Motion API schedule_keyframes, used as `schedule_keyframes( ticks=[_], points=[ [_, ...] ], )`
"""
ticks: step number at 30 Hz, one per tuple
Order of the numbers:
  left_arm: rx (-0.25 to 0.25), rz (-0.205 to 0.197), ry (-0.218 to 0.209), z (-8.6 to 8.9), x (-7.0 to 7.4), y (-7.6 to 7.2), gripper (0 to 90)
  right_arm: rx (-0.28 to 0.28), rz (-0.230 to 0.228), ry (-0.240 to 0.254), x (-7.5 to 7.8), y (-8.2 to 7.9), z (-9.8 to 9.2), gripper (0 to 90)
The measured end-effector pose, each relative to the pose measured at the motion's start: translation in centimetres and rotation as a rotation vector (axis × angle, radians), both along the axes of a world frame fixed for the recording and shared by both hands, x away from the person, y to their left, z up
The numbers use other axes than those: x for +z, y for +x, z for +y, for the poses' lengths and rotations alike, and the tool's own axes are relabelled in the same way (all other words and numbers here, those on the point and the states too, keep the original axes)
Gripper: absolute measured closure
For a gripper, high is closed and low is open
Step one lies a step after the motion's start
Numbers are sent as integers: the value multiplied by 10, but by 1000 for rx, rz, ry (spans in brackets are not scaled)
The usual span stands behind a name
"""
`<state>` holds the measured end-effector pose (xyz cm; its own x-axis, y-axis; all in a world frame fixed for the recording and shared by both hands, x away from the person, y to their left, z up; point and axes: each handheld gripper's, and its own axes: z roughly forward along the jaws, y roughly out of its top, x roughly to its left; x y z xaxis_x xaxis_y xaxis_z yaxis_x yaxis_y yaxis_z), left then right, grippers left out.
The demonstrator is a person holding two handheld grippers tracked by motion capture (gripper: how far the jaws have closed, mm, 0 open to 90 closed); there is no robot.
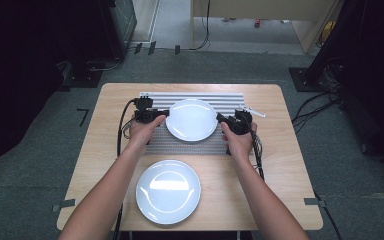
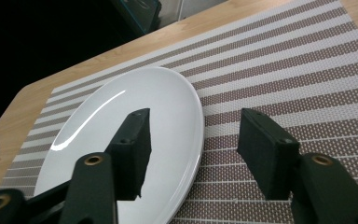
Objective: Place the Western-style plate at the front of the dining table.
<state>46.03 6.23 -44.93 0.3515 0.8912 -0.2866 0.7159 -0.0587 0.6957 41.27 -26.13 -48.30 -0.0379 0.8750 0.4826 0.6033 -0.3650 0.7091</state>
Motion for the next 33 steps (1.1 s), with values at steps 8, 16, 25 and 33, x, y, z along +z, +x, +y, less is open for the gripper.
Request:
schedule_keyframes(
  ticks=[8,16,25,33],
  points=[
    [-23,-42,-25,17,10,-20,274,84,-4,-40,16,-12,-2,419],
    [-64,-93,15,24,20,-40,210,176,-27,-121,31,-29,-8,303],
    [-76,-125,5,37,25,-64,178,173,-49,-171,33,-48,-22,267],
    [-67,-132,-7,55,25,-84,148,171,-67,-198,38,-65,-37,258]
  ],
)
